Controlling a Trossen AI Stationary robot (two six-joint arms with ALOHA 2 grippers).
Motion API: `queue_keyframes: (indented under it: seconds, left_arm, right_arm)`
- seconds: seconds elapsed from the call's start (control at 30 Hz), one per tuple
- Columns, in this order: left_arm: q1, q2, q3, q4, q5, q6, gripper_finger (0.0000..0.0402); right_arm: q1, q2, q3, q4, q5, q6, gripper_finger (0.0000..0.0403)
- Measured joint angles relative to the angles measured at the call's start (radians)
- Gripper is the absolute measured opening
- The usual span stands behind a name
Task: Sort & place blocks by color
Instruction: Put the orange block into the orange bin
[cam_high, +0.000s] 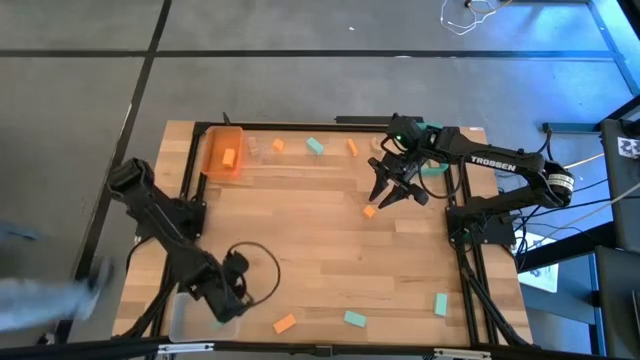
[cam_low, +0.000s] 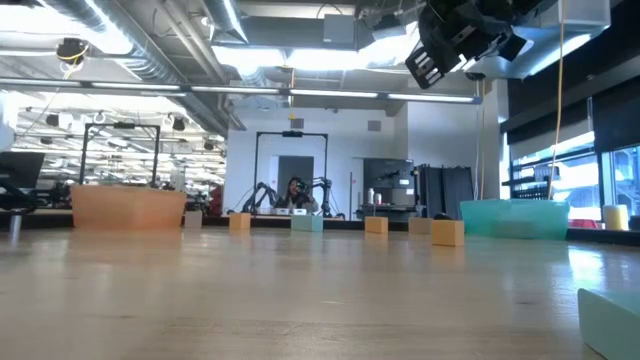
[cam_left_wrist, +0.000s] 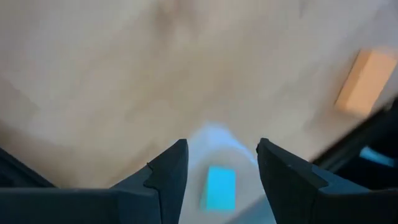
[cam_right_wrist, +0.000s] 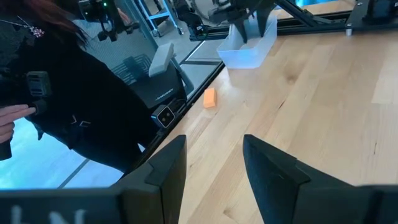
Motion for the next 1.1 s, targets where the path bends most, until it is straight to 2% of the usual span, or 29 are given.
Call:
queue_keyframes:
  seconds: [0.33,0.57,0.67,0.87,1.1]
  left_arm:
    - [0.164,-0.111,0.000,-0.145,-0.127,0.168,0.0182]
    - [0.314,-0.155,0.000,-0.183,-0.155,0.339,0.0182]
    - [0.385,-0.171,0.000,-0.197,-0.169,0.364,0.0182]
    - [0.534,-0.204,0.000,-0.194,-0.168,0.473,0.0182]
    - [0.650,-0.218,0.000,-0.192,-0.164,0.644,0.0182]
  right_arm:
    - [0.001,0.000,0.000,-0.013,-0.001,0.005,0.0159]
    - [0.024,0.000,0.000,-0.010,0.012,0.132,0.0159]
    - [0.035,0.000,0.000,-0.009,0.097,0.198,0.0159]
    - [0.044,0.000,0.000,0.018,0.400,0.477,0.0159]
    - [0.061,0.000,0.000,-0.026,0.612,0.807,0.0159]
